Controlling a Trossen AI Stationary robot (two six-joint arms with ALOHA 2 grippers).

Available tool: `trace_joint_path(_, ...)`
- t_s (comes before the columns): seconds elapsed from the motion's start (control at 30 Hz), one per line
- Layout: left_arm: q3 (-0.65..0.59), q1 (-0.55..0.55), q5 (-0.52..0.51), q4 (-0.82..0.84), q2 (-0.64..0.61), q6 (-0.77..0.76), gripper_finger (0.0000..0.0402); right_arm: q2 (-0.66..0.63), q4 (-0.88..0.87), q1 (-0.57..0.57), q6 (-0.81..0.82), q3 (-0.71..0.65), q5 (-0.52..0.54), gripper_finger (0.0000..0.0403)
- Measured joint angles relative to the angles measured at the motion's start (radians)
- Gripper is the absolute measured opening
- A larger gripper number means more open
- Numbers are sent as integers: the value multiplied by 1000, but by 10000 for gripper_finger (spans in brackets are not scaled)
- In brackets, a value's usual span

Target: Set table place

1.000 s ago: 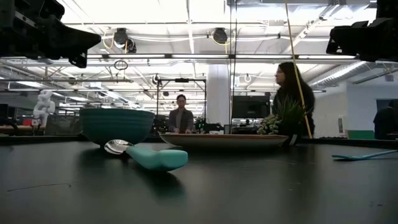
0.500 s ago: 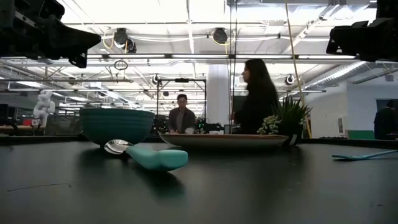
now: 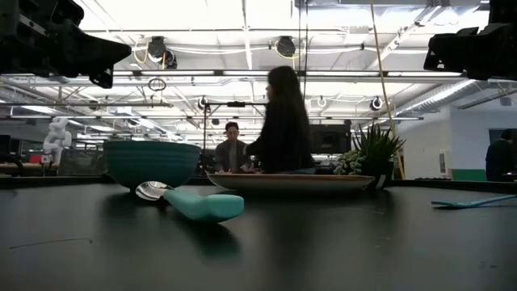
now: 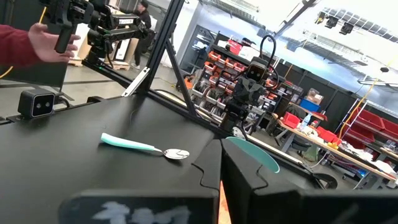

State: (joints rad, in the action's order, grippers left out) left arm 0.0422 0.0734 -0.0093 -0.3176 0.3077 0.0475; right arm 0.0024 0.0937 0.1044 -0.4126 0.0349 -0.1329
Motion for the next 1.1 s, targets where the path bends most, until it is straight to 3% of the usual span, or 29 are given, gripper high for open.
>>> trace_joint_path(1.1, 0, -1, -19, -25, 0, -27, 8, 0, 10, 0, 10, 0, 0, 0)
